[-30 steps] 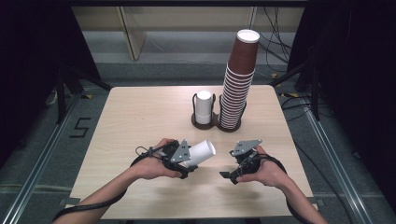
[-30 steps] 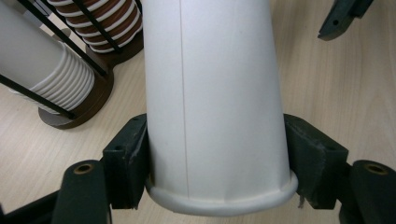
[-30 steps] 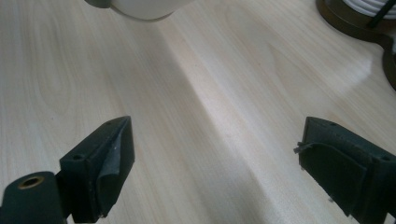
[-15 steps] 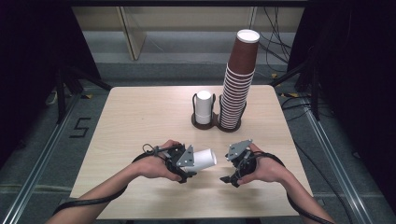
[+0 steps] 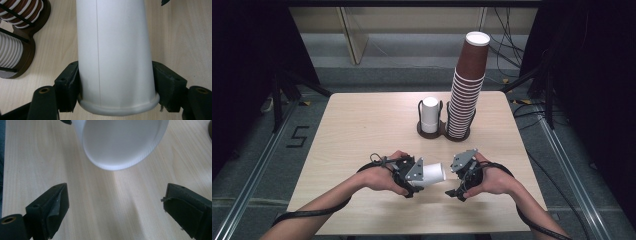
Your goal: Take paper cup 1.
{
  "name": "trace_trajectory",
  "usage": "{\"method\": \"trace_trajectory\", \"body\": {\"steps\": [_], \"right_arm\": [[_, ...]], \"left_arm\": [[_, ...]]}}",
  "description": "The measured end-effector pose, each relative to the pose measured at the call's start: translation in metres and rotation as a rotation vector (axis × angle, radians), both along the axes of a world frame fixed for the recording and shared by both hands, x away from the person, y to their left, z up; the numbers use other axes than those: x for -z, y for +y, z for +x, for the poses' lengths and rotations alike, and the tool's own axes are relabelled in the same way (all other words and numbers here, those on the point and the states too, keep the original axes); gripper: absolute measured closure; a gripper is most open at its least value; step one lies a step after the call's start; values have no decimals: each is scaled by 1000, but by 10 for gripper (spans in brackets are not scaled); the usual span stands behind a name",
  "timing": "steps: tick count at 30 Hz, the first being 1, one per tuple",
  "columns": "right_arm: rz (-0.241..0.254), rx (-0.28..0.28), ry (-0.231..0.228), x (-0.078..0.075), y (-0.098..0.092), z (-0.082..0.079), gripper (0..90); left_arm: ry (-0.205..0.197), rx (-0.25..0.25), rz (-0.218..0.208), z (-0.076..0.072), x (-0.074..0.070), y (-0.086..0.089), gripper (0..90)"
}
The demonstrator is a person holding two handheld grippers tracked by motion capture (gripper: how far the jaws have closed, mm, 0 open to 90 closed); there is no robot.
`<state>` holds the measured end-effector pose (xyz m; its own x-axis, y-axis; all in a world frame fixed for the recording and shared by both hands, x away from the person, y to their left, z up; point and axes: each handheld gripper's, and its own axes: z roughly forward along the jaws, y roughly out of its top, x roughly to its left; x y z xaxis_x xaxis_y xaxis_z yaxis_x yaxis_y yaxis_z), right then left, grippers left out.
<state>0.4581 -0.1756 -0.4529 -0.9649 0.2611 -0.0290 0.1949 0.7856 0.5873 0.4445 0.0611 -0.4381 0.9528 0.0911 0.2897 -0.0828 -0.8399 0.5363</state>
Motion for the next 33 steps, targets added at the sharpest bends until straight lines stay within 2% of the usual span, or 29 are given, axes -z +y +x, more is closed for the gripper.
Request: {"method": "trace_trajectory", "body": {"steps": [7,11,12,13,14,16,17,18,19,20,22,23,24,28,29,31,32,33], "right_arm": [[13,-48,-10,-3,7,0,78],[11,-32,9,-6,11,-3,81],[15,-66,-11,-6,12,0,81],[13,-56,-10,-7,13,-1,81],[15,-74,-17,-7,15,0,83],[15,-74,-12,-8,17,-1,85],[11,-90,-26,-9,18,0,89],[13,-97,-31,-9,19,0,94],[14,-91,-14,-9,20,-1,98],[12,-104,-33,-9,21,0,104],[12,-110,-23,-9,23,-1,123],[15,-113,-13,-8,24,-1,133],[15,-115,-11,-8,24,-1,139],[2,-124,-19,-8,25,-2,156],[3,-104,9,-8,25,-4,157],[3,-114,5,-8,26,-3,165],[3,-135,-10,-8,26,-2,170],[2,-141,-13,-8,27,-1,175]], "left_arm": [[1,21,42,1,3,-5,298],[7,36,61,0,4,-9,298],[8,42,66,0,4,-9,298],[6,47,68,0,4,-10,298],[8,51,71,0,4,-11,298],[14,63,82,-2,5,-13,298],[16,66,86,-2,5,-14,298],[16,69,88,-2,5,-15,298],[12,74,89,-3,5,-16,298],[15,75,93,-3,5,-16,298],[15,78,89,-2,4,-17,298],[19,69,66,-3,5,-18,298],[14,79,83,-2,4,-18,299],[14,86,86,-2,4,-18,299],[14,87,88,-3,3,-18,299],[17,82,76,-4,4,-19,299],[15,93,94,-3,3,-19,299],[16,95,95,-4,3,-20,299]]}}
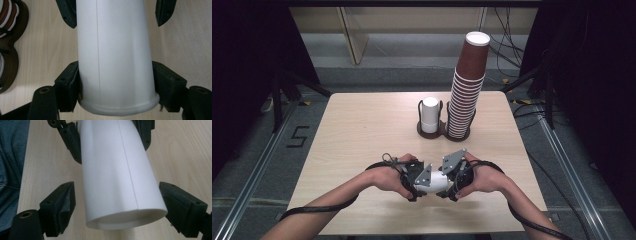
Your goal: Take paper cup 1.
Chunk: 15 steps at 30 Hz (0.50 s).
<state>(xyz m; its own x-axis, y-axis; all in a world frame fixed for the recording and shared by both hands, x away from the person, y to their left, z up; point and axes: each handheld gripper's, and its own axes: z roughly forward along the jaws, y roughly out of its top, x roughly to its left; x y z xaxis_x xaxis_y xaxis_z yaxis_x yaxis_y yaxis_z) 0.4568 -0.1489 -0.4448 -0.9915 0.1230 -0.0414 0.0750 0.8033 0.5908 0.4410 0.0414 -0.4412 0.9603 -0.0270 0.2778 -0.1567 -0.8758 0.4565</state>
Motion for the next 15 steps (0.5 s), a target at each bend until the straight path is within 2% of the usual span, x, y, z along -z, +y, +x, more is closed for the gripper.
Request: {"method": "trace_trajectory", "body": {"steps": [2,4,10,15], "right_arm": [[-4,2,-5,0,0,0,190],[-8,8,14,1,0,-1,214],[-6,0,14,1,0,-1,301],[-6,-32,3,1,0,1,338]], "left_arm": [[-2,3,-2,0,0,0,299],[2,-2,-14,-1,1,-1,299],[3,2,-12,-1,-1,-2,299],[0,9,-10,-2,-1,-4,298]]}}
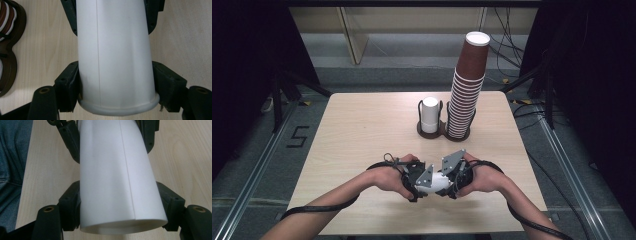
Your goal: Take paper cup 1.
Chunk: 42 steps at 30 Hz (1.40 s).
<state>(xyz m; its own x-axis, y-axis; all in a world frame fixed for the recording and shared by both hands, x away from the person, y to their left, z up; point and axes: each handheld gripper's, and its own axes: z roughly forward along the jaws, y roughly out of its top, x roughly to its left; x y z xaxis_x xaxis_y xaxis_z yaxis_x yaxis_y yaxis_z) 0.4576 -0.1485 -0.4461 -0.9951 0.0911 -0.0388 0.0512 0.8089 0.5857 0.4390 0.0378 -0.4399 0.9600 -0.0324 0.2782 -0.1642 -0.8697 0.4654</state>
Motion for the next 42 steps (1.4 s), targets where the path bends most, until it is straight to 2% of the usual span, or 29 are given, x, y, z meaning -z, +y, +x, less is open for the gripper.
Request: {"method": "trace_trajectory", "body": {"steps": [7,12,13,14,15,18,20,22,23,24,26,28,30,31,33,34,35,38,39,40,41,42], "right_arm": [[-7,-7,8,0,0,1,346],[-5,-9,15,0,-1,0,342],[-8,15,29,0,-2,-2,340],[-6,14,24,0,-2,-2,340],[-8,1,9,0,-2,-1,340],[-7,-8,-16,1,-3,1,340],[-4,-9,-9,2,-4,1,340],[-4,20,6,1,-5,-1,340],[-4,23,6,1,-6,-2,340],[2,-12,-34,1,-6,1,340],[1,14,-8,2,-7,-1,340],[15,-13,-27,3,-9,1,340],[18,13,-15,4,-12,0,340],[24,12,-32,4,-14,0,340],[38,32,-14,6,-18,0,339],[46,24,-34,6,-20,1,339],[52,36,-20,7,-21,0,339],[72,68,-16,7,-25,-1,339],[81,51,-46,7,-26,1,338],[90,65,-32,8,-27,0,338],[94,68,-51,8,-28,1,338],[104,82,-33,8,-30,0,338]], "left_arm": [[7,3,2,0,1,-1,293],[20,9,-15,1,1,1,252],[24,5,-17,1,1,2,237],[30,-3,-21,2,1,2,198],[28,-5,-24,2,1,2,154],[25,-12,-38,1,1,4,104],[18,-7,-32,2,0,5,63],[27,-21,-55,1,1,6,47],[21,-13,-42,2,0,7,40],[17,-16,-49,2,0,8,36],[13,-20,-62,3,0,11,32],[8,-25,-74,3,-2,14,30],[9,-33,-93,3,-2,18,31],[11,-39,-99,3,-2,19,31],[9,-42,-113,3,-2,23,31],[12,-47,-119,3,-2,25,32],[10,-47,-125,4,-2,26,33],[13,-56,-139,4,0,28,37],[13,-54,-140,4,0,29,37],[15,-53,-141,4,0,30,37],[14,-58,-148,3,0,30,38],[18,-64,-161,4,0,31,40]]}}
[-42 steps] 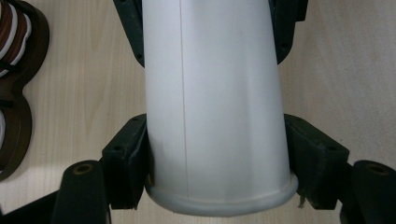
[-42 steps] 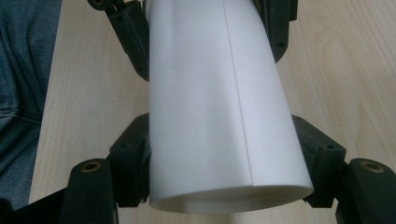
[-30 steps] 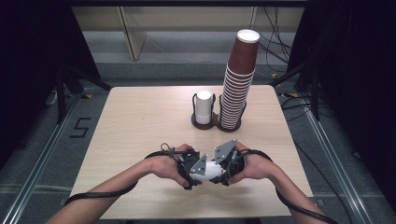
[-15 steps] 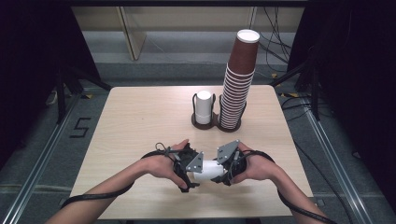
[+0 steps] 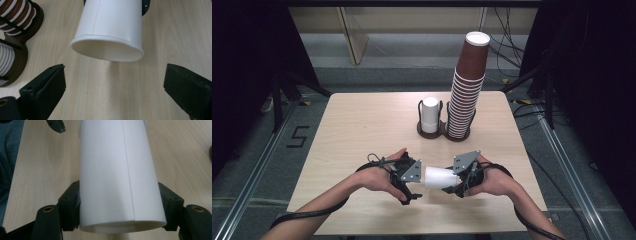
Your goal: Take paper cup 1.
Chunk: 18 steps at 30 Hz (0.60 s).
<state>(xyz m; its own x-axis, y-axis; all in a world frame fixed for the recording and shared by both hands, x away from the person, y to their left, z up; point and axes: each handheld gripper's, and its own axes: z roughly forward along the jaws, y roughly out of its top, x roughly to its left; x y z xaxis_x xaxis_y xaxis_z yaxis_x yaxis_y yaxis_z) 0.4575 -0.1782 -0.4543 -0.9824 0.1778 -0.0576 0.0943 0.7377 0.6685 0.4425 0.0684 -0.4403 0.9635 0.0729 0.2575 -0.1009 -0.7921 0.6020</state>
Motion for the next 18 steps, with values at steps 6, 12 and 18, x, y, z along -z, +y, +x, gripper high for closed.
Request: {"method": "trace_trajectory", "body": {"steps": [6,12,18], "right_arm": [[46,27,-13,2,-8,0,338],[79,40,-13,5,-12,-1,338],[125,67,-30,9,-15,-1,338]], "left_arm": [[-7,-4,-25,2,-1,2,45],[2,-9,-50,3,-1,3,47],[13,-27,-86,4,2,3,50]]}}
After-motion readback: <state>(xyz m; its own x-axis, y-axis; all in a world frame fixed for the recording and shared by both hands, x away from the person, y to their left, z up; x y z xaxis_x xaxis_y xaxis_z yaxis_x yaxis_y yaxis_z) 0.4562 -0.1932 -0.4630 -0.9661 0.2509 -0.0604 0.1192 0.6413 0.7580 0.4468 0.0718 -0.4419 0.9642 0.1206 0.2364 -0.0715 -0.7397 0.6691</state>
